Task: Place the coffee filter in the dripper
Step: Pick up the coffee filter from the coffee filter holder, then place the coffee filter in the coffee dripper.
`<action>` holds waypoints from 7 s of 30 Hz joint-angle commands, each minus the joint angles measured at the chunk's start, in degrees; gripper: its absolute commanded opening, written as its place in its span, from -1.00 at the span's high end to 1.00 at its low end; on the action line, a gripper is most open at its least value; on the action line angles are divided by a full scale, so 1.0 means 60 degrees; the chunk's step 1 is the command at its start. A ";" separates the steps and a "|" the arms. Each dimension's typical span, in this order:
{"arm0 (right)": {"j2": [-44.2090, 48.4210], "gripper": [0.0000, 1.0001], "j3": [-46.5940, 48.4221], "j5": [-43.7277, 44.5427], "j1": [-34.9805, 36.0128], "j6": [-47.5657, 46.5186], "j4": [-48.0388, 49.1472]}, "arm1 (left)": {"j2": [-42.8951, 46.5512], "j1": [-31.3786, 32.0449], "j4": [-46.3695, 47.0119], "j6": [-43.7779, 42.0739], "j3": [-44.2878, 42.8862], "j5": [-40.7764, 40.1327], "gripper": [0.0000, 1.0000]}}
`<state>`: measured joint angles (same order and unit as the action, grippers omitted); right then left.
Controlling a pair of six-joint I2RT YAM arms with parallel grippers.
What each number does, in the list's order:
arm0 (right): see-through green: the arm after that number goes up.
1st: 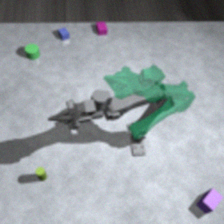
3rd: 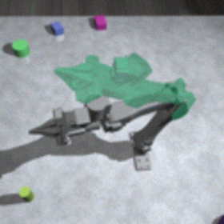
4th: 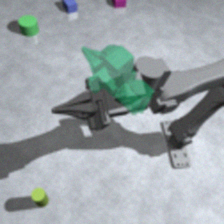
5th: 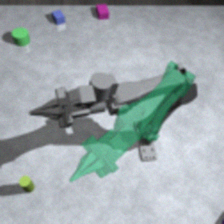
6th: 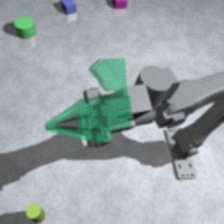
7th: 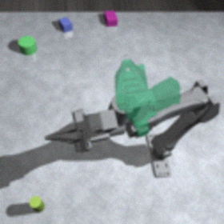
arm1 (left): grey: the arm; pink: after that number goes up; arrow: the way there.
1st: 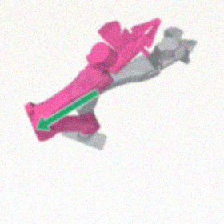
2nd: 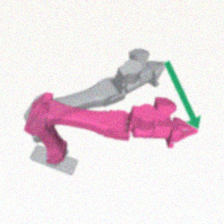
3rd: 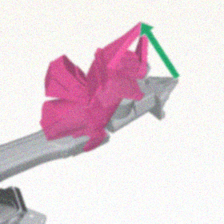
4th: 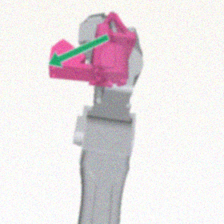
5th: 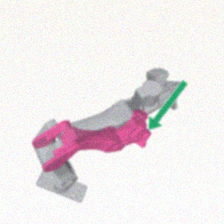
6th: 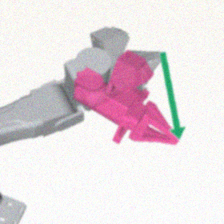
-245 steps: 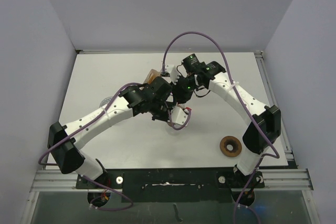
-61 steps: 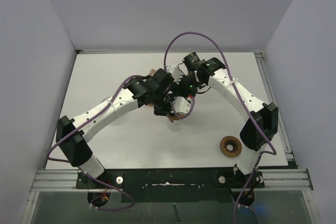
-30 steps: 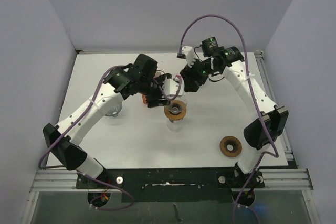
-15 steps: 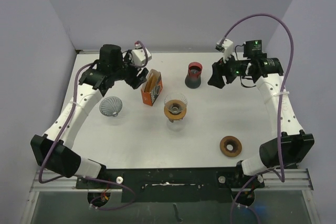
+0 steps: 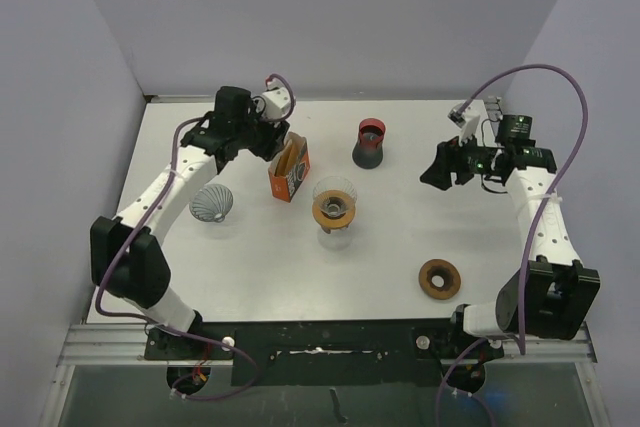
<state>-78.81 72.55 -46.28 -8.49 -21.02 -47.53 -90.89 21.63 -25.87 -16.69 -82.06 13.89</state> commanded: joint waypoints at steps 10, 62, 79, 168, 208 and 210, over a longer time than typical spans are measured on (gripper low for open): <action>0.0583 -0.29 -0.0943 -0.1142 -0.0908 -0.0128 0.1141 | -0.1584 0.0012 0.1012 0.0555 -0.1176 0.0310 0.19; 0.0530 -0.33 -0.0991 -0.1061 -0.1002 -0.0203 0.1040 | -0.3899 0.0590 0.1074 -0.0062 -0.2420 -0.0598 0.68; 0.0572 -0.34 -0.0989 -0.1046 -0.0998 -0.0236 0.1012 | -0.2954 0.0775 0.0880 -0.0617 -0.2519 -0.1409 1.00; -0.0767 0.39 0.2634 -0.3153 0.5429 0.1224 0.3582 | 0.1541 0.1054 -0.0083 0.1566 -0.3229 0.6310 1.00; 0.1444 1.00 0.0492 -0.4898 0.3645 0.2406 0.5274 | 0.1983 0.0767 -0.0366 0.0075 -0.1227 0.6079 -0.20; 0.1459 1.00 0.0477 -0.4899 0.3618 0.2517 0.5380 | 0.1983 0.0810 -0.0360 0.0097 -0.1174 0.6127 -0.21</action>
<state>-71.92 75.83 -73.63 13.80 -7.03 -18.63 -81.28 25.93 -28.53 -14.44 -89.34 49.17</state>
